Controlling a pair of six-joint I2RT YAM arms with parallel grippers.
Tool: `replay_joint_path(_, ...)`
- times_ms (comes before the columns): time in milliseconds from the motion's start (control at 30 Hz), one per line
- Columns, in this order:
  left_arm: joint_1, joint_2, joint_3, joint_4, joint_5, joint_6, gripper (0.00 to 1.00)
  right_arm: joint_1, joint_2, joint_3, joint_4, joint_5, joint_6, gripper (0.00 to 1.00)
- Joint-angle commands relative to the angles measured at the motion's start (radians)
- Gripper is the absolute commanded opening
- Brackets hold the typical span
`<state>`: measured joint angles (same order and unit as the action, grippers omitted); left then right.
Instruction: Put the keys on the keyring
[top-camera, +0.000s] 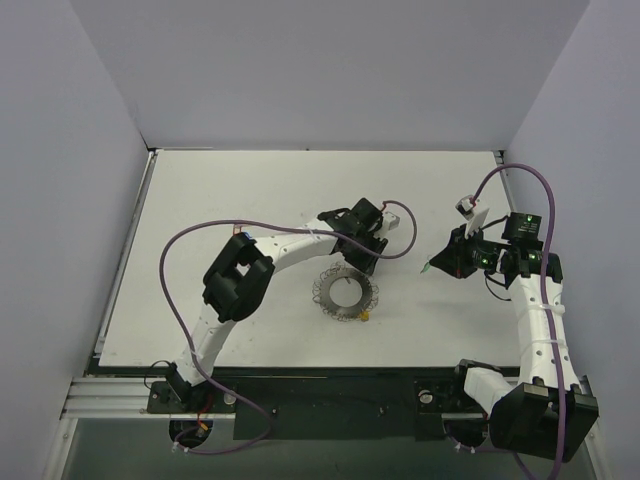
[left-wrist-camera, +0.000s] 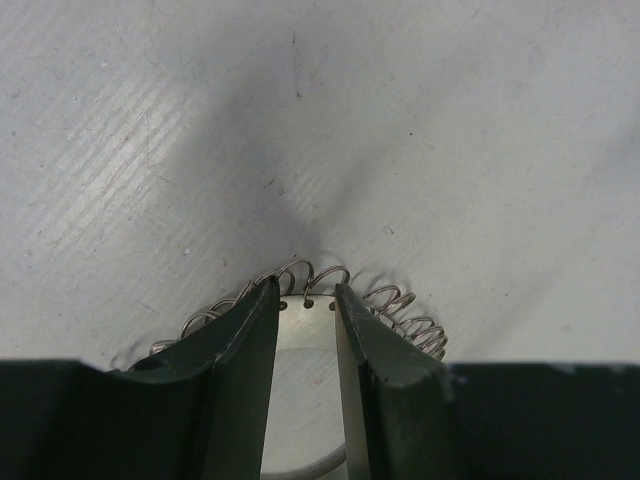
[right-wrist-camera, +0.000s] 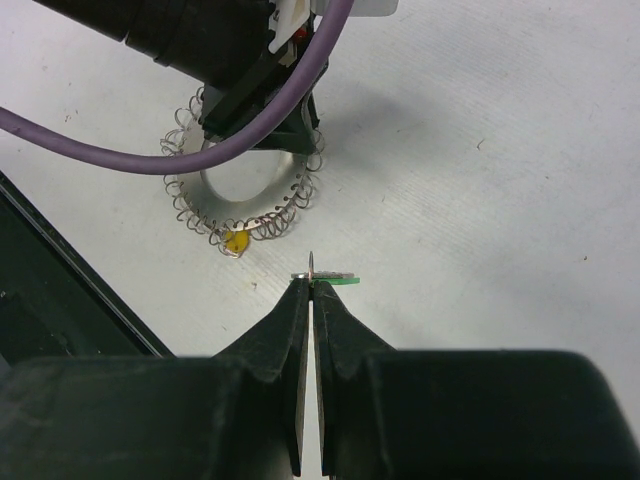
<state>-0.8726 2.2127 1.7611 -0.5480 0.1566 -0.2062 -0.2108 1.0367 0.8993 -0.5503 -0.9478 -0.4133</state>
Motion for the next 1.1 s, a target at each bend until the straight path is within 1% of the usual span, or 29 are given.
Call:
replay_joint_path(0, 0.012, 0.024, 0.087, -0.059, 0.073, 0.051, 0.38, -0.006, 0.002, -0.002, -0.014, -0.029, -0.012, 0.00)
replay_joint_path(333, 0.020, 0.064, 0.112, -0.082, 0.109, 0.064, 0.39, -0.006, 0.005, -0.002, -0.014, -0.029, -0.012, 0.00)
replay_joint_path(700, 0.020, 0.097, 0.153, -0.115, 0.116, 0.079, 0.39, -0.007, 0.003, -0.003, -0.016, -0.028, -0.012, 0.00)
replay_joint_path(833, 0.018, 0.093, 0.156, -0.127, 0.129, 0.087, 0.36, -0.006, 0.005, -0.003, -0.016, -0.026, -0.012, 0.00)
replay_joint_path(867, 0.020, 0.091, 0.155, -0.127, 0.132, 0.087, 0.33, -0.006, 0.006, -0.003, -0.016, -0.028, -0.012, 0.00)
replay_joint_path(933, 0.018, 0.088, 0.159, -0.132, 0.130, 0.088, 0.29, -0.007, 0.006, -0.002, -0.016, -0.026, -0.012, 0.00)
replay_joint_path(1067, 0.020, 0.073, 0.155, -0.132, 0.152, 0.091, 0.26, -0.006, 0.005, -0.002, -0.016, -0.028, -0.012, 0.00)
